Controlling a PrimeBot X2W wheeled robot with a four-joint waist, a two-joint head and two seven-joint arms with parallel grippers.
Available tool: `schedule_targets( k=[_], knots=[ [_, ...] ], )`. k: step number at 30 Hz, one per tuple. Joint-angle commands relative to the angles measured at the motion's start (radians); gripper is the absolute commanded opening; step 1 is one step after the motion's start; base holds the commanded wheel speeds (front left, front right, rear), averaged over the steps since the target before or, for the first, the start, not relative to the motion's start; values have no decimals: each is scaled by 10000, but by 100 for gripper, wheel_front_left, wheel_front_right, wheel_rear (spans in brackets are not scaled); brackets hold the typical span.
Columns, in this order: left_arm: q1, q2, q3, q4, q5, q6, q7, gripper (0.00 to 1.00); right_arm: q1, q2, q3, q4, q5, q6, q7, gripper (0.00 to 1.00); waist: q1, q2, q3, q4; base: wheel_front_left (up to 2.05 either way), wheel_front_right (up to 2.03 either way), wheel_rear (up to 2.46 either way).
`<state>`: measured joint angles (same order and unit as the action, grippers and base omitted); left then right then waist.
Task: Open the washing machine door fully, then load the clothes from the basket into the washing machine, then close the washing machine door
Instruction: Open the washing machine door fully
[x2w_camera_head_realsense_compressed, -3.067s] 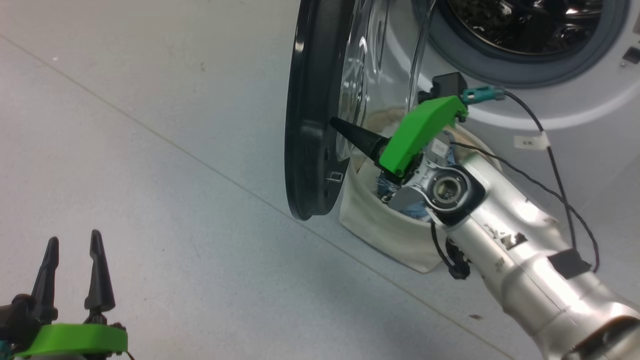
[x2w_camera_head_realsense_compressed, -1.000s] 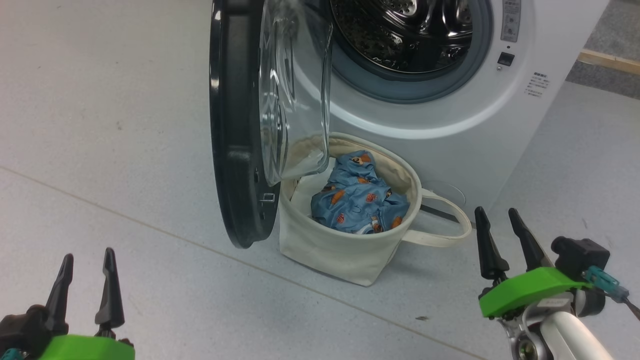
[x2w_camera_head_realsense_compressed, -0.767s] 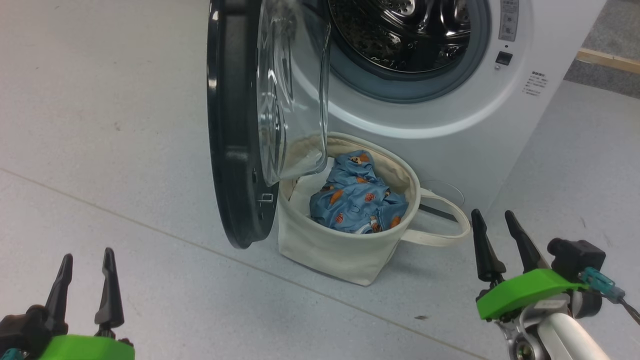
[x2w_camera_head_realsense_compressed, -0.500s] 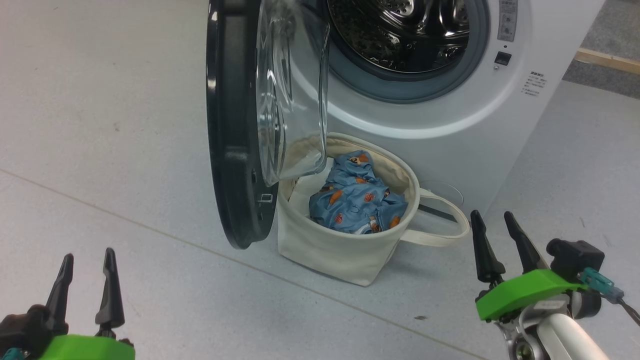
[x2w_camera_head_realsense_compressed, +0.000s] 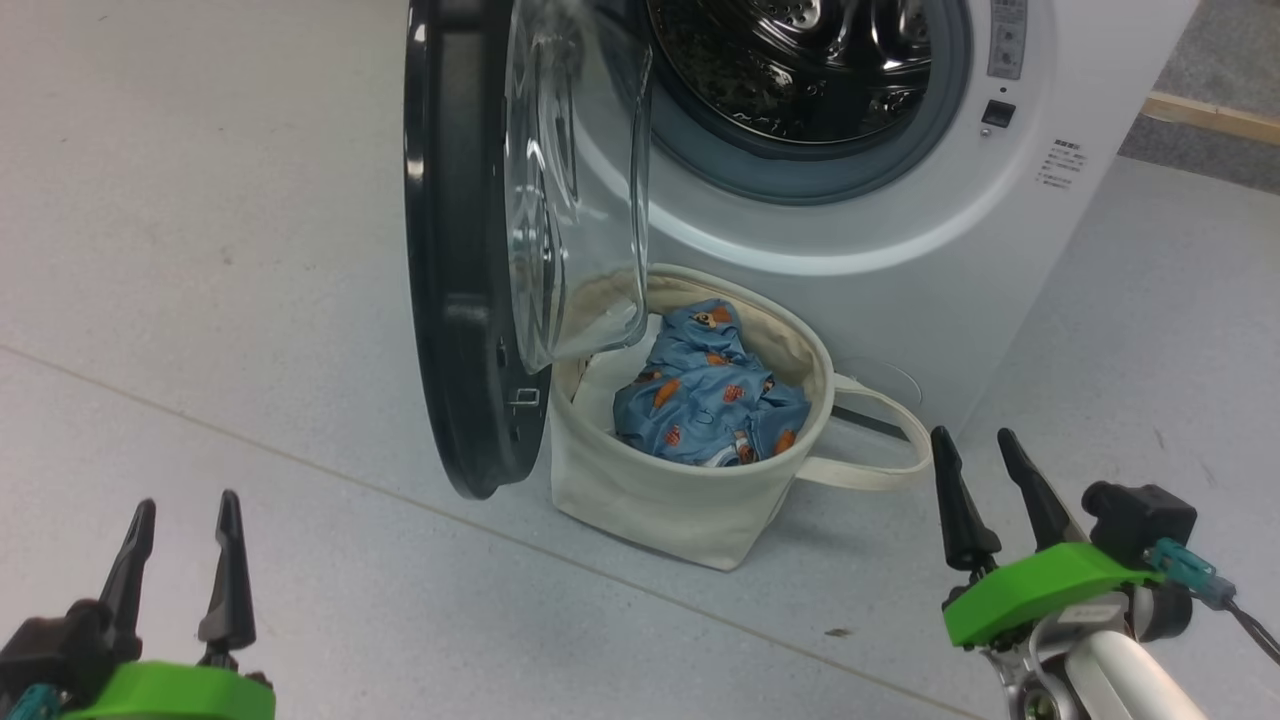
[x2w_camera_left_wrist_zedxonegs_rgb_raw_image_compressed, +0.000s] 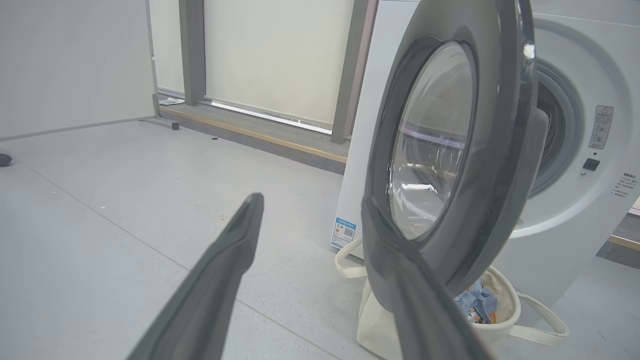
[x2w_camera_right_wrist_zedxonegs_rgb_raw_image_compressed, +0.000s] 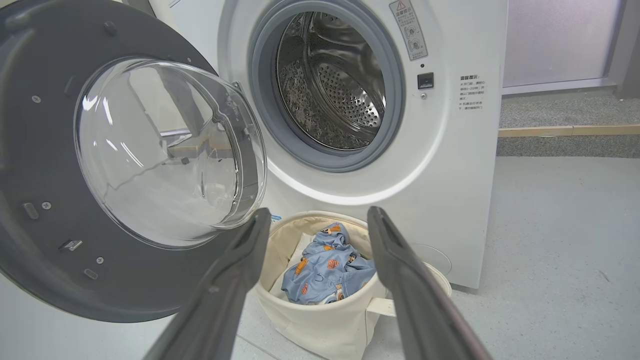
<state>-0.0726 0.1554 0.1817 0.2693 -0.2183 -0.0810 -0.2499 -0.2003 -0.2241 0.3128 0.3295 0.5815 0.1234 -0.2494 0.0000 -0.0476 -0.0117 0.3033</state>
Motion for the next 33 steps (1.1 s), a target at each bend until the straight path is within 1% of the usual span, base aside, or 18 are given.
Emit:
schedule_targets(
  k=[1, 5, 6, 8, 9, 13, 21, 26, 29, 33],
  knots=[
    [-672, 304, 275, -246, 97, -46, -116, 100, -306, 19, 197, -245, 11, 73, -124, 100, 0, 0, 9, -28, 0, 0, 0],
    [-919, 352, 222, -130, 63, -78, -117, 100, -331, 48, 194, -262, -7, 73, -124, 100, 0, 0, 25, -90, 0, 0, 0],
    [-1026, 358, 216, -101, 40, -83, -117, 98, -339, 62, 195, -275, -11, 73, -124, 100, 0, 0, 30, -116, 0, 0, 0],
    [-1253, 368, 123, -68, 64, -105, -117, 4, -353, 81, 186, -286, -21, 73, -124, 100, 0, 0, 42, -168, 0, 0, 0],
    [-1379, 367, 48, -59, 87, -121, -117, 0, -360, 91, 175, -285, -21, 73, -124, 100, 0, 0, 45, -199, 0, 0, 0],
    [-1966, 276, -252, -245, 272, -99, -117, 0, -402, 143, 159, -275, -12, 73, -124, 100, 0, 0, 37, -358, 0, 0, 0],
    [-3324, -427, -1136, -1092, 661, 21, -118, 0, -384, 193, 148, -326, 17, 73, -124, 100, 0, 0, -28, -604, 0, 0, 0],
    [-3774, -756, -1781, -1547, 781, 74, -118, 0, -387, 202, 139, -400, 36, 73, -124, 100, 0, 0, 5, -861, 0, 0, 0],
    [-3813, -881, -2193, -1487, 705, 96, -113, 0, -368, 190, 95, -398, 47, 73, -124, 100, 0, 0, 47, -1001, 0, 0, 0],
    [-3791, -977, -2608, -759, 382, 220, 294, 0, -374, 202, 73, -410, 65, 73, -124, 100, 0, 0, 117, -1192, 0, 0, 0]
  ],
)
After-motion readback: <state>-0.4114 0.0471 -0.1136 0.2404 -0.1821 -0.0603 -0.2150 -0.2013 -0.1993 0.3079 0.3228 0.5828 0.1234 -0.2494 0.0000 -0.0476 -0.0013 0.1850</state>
